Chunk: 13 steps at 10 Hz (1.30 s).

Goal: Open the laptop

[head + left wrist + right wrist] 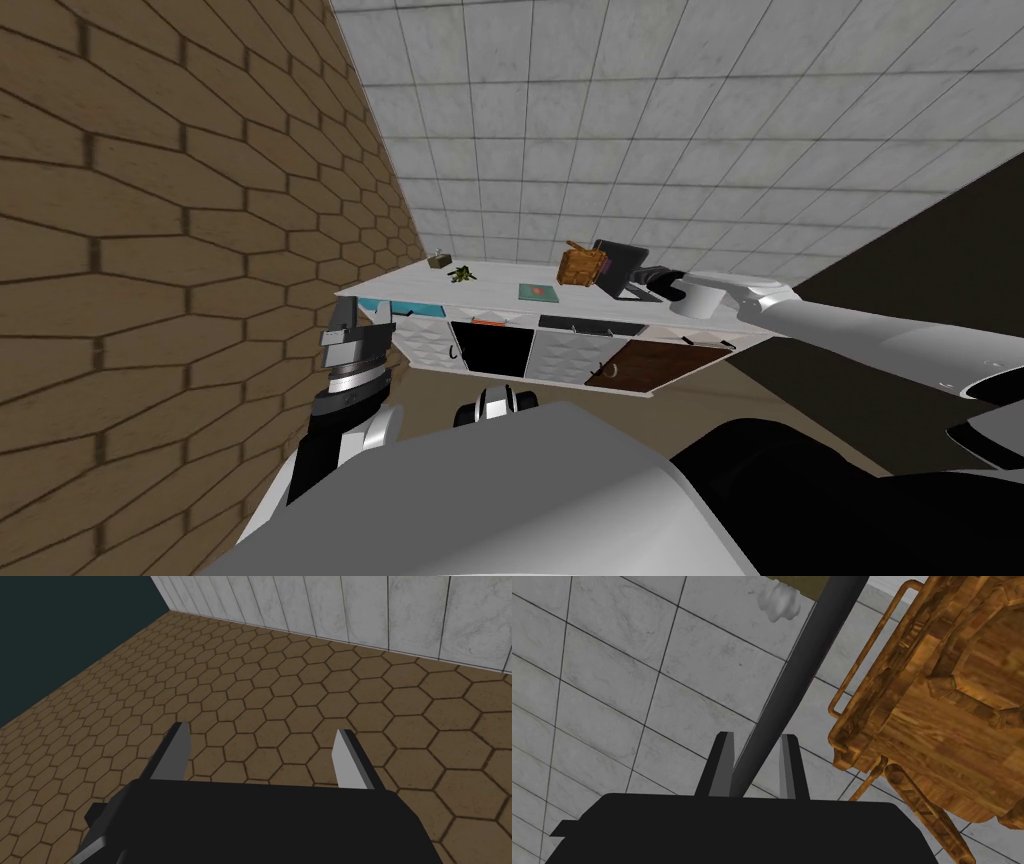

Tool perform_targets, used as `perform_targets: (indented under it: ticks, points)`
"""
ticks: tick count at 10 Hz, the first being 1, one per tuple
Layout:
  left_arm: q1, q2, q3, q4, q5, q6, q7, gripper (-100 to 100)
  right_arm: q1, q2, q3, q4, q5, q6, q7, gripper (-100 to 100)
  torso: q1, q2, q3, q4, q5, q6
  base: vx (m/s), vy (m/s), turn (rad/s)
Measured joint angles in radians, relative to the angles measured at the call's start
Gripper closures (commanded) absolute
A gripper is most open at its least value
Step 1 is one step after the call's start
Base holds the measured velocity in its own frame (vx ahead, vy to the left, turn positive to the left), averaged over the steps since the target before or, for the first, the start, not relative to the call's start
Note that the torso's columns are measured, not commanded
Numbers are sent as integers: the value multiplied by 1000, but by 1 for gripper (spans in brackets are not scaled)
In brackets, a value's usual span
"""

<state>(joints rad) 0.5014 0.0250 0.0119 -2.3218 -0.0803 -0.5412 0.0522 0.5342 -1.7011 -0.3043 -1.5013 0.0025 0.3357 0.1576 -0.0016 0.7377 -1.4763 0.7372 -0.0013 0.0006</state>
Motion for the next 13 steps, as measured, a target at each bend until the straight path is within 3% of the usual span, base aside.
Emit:
perform_targets:
  ticks: [1, 5, 9, 10, 11, 13]
  points:
    - [0, 0, 0, 0, 0, 0, 0, 0, 22, -11, -16, 3, -34, -2, -15, 100, -2, 1, 1, 1, 0, 0, -87, -101, 101]
    - [0, 0, 0, 0, 0, 0, 0, 0, 17, -54, 9, 37, -140, -15, -79, 100, -2, -3, -2, -1, -1, -1, -53, -49, 46]
    - [0, 0, 0, 0, 0, 0, 0, 0, 19, -49, 17, 59, -228, -27, -138, 100, -8, -3, -1, -2, -4, 0, -102, -110, 178]
    - [0, 0, 0, 0, 0, 0, 0, 0, 38, -52, 0, 64, -264, -30, -151, 100, -7, -3, -1, -2, -5, 2, -66, -66, 63]
    - [0, 0, 0, 0, 0, 0, 0, 0, 18, -52, 20, 68, -269, -32, -165, 100, -6, -4, -1, -3, -5, 4, -82, -82, 164]
    - [0, 0, 0, 0, 0, 0, 0, 0, 17, -55, 36, 91, -335, -39, -209, 100, -12, -4, -2, -4, -9, 1, -114, -113, 175]
